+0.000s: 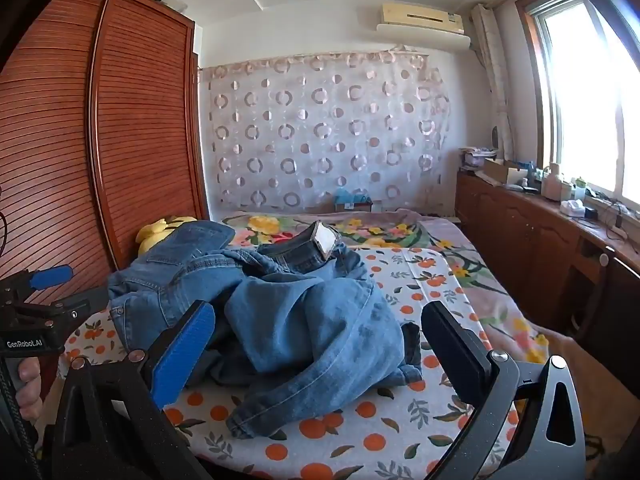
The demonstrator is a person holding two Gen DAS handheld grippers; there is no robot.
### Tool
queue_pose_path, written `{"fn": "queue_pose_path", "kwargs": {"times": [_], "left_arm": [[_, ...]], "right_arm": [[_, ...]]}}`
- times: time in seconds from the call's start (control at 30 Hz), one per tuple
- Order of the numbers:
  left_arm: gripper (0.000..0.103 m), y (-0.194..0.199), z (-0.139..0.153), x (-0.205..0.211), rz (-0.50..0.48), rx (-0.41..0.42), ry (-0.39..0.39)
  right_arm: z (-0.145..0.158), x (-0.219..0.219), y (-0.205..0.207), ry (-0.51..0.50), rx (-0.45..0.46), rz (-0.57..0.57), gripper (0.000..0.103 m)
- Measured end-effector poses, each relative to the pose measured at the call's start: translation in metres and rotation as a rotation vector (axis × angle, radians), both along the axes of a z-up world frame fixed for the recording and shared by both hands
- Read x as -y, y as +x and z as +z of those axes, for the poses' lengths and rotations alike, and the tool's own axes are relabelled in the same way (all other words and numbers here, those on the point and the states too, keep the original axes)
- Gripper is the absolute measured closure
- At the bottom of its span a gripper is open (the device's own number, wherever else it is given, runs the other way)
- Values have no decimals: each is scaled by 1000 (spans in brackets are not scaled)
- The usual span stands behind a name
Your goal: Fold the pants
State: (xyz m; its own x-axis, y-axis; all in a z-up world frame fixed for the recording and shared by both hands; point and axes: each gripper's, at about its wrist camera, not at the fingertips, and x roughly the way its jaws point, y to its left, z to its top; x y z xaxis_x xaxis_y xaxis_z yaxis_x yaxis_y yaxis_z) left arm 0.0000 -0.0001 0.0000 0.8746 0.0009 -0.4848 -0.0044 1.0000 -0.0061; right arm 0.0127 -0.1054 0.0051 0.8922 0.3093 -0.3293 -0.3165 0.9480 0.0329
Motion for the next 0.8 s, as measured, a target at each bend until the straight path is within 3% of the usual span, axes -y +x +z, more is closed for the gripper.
{"fn": "queue_pose_path", "kwargs": {"times": [0.8], "left_arm": [[1, -2, 7, 0, -4, 18, 2]], "right_arm": [[0, -1, -3, -1, 4, 2, 0]]}}
